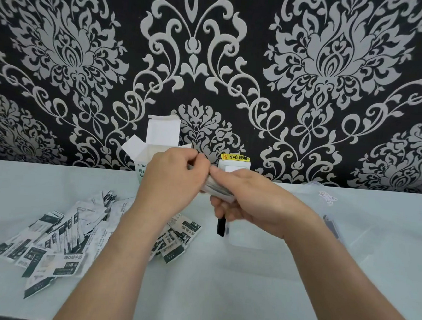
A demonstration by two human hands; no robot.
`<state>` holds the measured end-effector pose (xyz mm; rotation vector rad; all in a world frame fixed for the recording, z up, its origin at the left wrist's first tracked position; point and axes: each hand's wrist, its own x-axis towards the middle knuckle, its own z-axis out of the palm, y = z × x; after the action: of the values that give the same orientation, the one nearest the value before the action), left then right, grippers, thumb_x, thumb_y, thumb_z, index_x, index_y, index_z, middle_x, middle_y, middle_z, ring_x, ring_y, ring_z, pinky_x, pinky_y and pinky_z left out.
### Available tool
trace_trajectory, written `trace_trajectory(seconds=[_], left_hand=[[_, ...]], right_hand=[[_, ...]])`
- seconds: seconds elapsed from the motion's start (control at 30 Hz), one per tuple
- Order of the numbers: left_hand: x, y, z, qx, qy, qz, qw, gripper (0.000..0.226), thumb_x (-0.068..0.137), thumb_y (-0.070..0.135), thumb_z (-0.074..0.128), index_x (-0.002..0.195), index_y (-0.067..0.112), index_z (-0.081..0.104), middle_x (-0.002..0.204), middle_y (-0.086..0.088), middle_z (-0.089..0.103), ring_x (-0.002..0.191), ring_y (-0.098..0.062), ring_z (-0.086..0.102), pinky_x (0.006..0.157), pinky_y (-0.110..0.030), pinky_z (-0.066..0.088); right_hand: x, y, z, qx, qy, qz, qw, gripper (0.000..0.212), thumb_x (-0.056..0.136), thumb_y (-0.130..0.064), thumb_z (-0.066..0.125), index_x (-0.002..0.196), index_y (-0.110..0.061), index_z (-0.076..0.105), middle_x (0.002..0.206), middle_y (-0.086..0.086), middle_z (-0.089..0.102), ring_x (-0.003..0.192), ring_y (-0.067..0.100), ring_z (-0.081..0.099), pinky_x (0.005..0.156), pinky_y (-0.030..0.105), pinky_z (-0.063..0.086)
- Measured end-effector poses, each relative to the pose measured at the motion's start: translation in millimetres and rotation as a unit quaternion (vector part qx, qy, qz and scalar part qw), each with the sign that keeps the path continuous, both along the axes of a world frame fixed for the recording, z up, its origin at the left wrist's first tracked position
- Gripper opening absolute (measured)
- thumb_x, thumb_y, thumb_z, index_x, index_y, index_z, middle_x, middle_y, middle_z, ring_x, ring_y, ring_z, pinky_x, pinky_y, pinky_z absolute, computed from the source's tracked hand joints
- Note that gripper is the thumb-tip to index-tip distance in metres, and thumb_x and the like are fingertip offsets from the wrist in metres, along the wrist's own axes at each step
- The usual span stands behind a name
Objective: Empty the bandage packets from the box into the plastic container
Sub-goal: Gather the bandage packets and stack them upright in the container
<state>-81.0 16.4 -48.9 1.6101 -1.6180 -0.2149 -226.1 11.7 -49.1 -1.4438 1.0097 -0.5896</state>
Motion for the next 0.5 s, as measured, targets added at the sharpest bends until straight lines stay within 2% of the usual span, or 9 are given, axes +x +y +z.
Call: trace_trajectory(seconds=[0.03, 0.1, 0.2, 0.27, 0.33, 0.43, 0.5], left_hand=[[-2.5, 0.3, 0.8, -0.012, -0.013, 0.015, 1.0, 0.038, 0.089, 0.028, 0.049, 0.056, 0.011, 0.056, 0.047, 0.0, 0.051, 0.052, -0.02, 0.051, 0.05, -0.03, 0.039], [-7.8, -0.7, 0.8, -0.024, -0.009, 0.045, 0.999, 0.039, 0.089, 0.027, 0.05, 0.054, 0.01, 0.053, 0.045, 0.001, 0.046, 0.049, -0.015, 0.044, 0.047, -0.029, 0.031], [-15.2, -3.4, -2.9, -0.025, 0.028, 0.071, 0.997, 0.04, 0.089, 0.024, 0.049, 0.05, 0.014, 0.047, 0.045, 0.002, 0.044, 0.05, -0.013, 0.042, 0.049, -0.028, 0.029], [-18.3, -5.6, -5.3, -0.014, 0.062, 0.068, 0.996, 0.042, 0.089, 0.023, 0.048, 0.048, 0.016, 0.043, 0.046, 0.003, 0.044, 0.052, -0.013, 0.042, 0.05, -0.03, 0.029], [-19.4, -7.3, -7.4, -0.004, 0.091, 0.063, 0.994, 0.044, 0.088, 0.023, 0.049, 0.045, 0.016, 0.042, 0.044, 0.004, 0.042, 0.05, -0.013, 0.04, 0.05, -0.03, 0.029], [-14.5, -9.2, -6.4, -0.007, 0.11, 0.06, 0.992, 0.045, 0.088, 0.023, 0.051, 0.044, 0.017, 0.043, 0.041, 0.005, 0.041, 0.045, -0.012, 0.037, 0.048, -0.028, 0.029], [-10.8, -9.1, -3.9, -0.017, 0.101, 0.053, 0.993, 0.044, 0.088, 0.023, 0.052, 0.046, 0.014, 0.044, 0.042, 0.004, 0.04, 0.044, -0.013, 0.036, 0.046, -0.028, 0.029]], right_hand=[[2.8, 0.5, -0.3, -0.029, 0.012, -0.029, 0.999, 0.041, 0.101, -0.041, 0.041, 0.087, -0.01, 0.064, 0.076, 0.005, 0.061, 0.063, 0.013, 0.058, 0.055, 0.021, 0.044], [10.1, 1.8, -1.1, -0.072, 0.023, -0.07, 0.995, 0.036, 0.102, -0.036, 0.04, 0.083, -0.015, 0.062, 0.08, 0.005, 0.065, 0.063, 0.013, 0.057, 0.055, 0.022, 0.043], [21.8, 4.7, -5.3, -0.125, 0.017, -0.134, 0.983, 0.029, 0.1, -0.031, 0.039, 0.075, -0.019, 0.049, 0.071, -0.004, 0.055, 0.056, 0.009, 0.046, 0.055, 0.024, 0.034], [25.1, 3.2, -11.3, -0.181, 0.057, -0.167, 0.968, 0.029, 0.099, -0.035, 0.04, 0.075, -0.02, 0.046, 0.069, -0.006, 0.05, 0.057, 0.01, 0.043, 0.057, 0.027, 0.033], [23.3, 1.3, -13.9, -0.216, 0.09, -0.173, 0.957, 0.033, 0.099, -0.039, 0.04, 0.078, -0.016, 0.048, 0.072, 0.0, 0.058, 0.057, 0.014, 0.046, 0.056, 0.029, 0.037], [10.2, -0.2, -5.3, -0.15, 0.029, -0.088, 0.984, 0.037, 0.1, -0.04, 0.045, 0.091, -0.005, 0.054, 0.084, 0.012, 0.071, 0.057, 0.017, 0.062, 0.05, 0.027, 0.044], [-2.0, 1.5, 2.4, -0.06, -0.015, 0.0, 0.998, 0.035, 0.098, -0.038, 0.05, 0.098, -0.004, 0.056, 0.094, 0.015, 0.073, 0.072, 0.023, 0.07, 0.059, 0.025, 0.051]])
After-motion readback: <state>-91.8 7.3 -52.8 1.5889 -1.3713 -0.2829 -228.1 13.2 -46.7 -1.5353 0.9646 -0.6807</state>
